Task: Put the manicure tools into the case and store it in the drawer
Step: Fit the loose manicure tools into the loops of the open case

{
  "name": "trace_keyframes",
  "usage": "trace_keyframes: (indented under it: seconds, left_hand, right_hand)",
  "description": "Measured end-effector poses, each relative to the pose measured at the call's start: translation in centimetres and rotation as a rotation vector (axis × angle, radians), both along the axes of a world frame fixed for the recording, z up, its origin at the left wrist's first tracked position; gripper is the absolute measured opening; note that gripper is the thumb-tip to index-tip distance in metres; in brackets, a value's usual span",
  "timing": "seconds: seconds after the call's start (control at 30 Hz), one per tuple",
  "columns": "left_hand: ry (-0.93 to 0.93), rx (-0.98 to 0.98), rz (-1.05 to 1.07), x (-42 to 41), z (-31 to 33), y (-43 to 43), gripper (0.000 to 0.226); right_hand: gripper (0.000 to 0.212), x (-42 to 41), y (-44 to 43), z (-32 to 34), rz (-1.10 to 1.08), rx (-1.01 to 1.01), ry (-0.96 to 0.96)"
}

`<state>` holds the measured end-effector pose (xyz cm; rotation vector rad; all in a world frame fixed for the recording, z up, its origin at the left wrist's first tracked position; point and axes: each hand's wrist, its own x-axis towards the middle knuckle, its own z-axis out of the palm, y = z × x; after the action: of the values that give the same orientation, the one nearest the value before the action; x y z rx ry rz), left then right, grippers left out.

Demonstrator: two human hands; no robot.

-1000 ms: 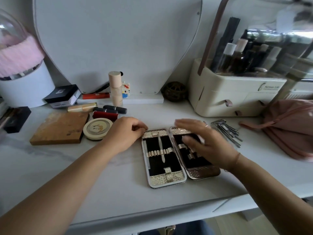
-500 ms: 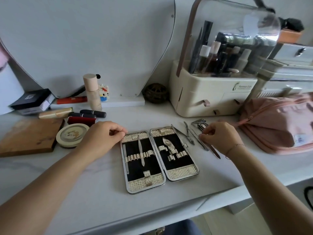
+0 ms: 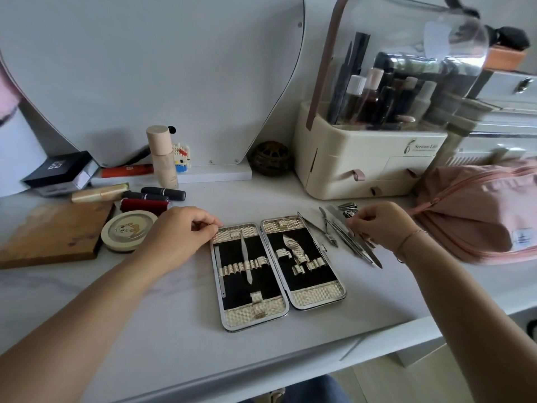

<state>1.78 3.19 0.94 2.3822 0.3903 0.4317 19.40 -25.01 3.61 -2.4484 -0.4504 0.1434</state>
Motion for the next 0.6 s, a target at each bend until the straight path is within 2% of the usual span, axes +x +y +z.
trace_keyframes:
  seconds: [0.13,0.33,0.43,0.6]
  left_hand:
    - [0.008,0.002,0.007,-0.02,0.19,-0.05,0.017]
    - [0.011,0.002,0.019,0.00,0.17,-0.21,0.013]
    - [0.010,0.001,0.022,0.04,0.14,-0.16,0.012]
    - [0.013,0.000,0.027,-0.01,0.13,-0.16,0.012]
  right_hand:
    - [0.009,0.08,-0.16,0.12,0.026,0.100,0.064]
    - [0.018,0.32,-0.38,0.31,0.026,0.137,0.109]
    - [0.011,0.51,-0.44,0.17,0.007,0.144,0.135]
    - [0.013,0.69,-0.49,0.07,-0.013,0.145,0.145]
